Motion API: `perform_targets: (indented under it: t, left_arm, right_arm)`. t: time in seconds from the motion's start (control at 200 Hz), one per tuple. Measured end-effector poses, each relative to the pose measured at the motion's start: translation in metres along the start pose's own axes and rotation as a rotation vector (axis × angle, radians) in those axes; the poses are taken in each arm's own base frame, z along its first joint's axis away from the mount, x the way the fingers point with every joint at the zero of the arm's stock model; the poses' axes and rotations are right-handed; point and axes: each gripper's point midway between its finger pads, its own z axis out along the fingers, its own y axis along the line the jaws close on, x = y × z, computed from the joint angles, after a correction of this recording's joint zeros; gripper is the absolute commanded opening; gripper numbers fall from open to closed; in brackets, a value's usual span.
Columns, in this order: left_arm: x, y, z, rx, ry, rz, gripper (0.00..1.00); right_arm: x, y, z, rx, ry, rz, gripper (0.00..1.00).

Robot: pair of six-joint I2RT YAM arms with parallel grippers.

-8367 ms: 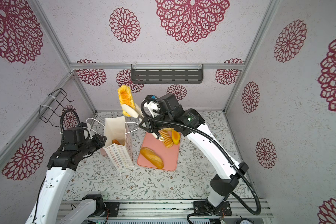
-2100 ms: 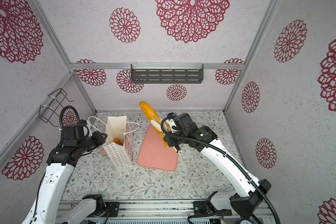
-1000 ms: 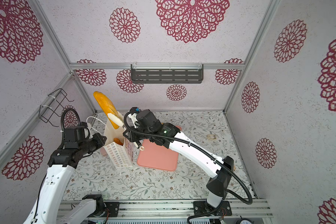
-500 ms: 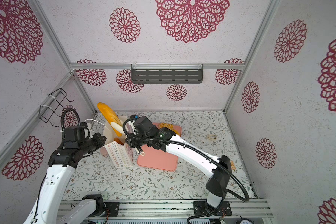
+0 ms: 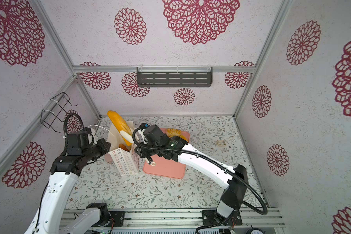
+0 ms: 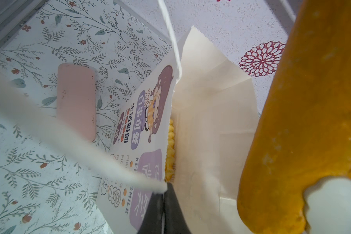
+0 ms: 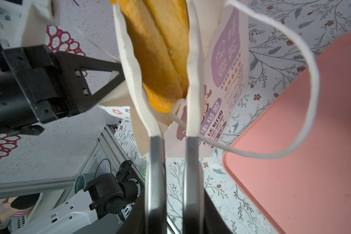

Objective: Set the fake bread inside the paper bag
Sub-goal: 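Lower the baguette into the bag and open the tongs, then swing the empty tongs back over the striped yellow roll on the tray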

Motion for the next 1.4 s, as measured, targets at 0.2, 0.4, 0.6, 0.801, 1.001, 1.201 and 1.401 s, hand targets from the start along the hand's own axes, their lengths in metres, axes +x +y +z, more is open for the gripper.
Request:
perform_targets:
  t: [0.2,0.4,0.6,0.801,1.001,1.201,1.401]
  left_arm:
    - [0.0,0.0,0.0,0.0,0.0,0.0,0.06]
    - [0.0,0.0,0.0,-0.002,-0.001,0.0,0.06]
    - [-0.001,0.001,0.0,-0.006,-0.004,0.0,0.06]
    - [-0.001,0.001,0.0,-0.006,-0.004,-0.001,0.06]
    - [-0.001,0.001,0.0,-0.005,-0.004,-0.001,0.19]
    - [-0.001,0.001,0.0,-0.006,-0.004,0.0,0.32]
    - [-0.004,-0.001,-0.002,-0.001,-0.011,0.002,0.42]
  right_arm:
    - [0.005,-0.002,0.003,0.006,0.012,0.006,0.45]
    - [0.005,-0.002,0.003,0.005,0.012,0.007,0.49]
    - [0.004,-0.001,0.003,0.002,0.008,0.005,0.48]
    - [0.003,-0.001,0.002,0.006,0.003,0.003,0.47]
    - [-0.011,-0.002,-0.016,0.035,-0.041,-0.024,0.46]
    - [-0.034,-0.014,-0.067,0.079,-0.137,-0.039,0.46]
    - [-0.057,-0.061,-0.135,0.187,-0.271,0.005,0.45]
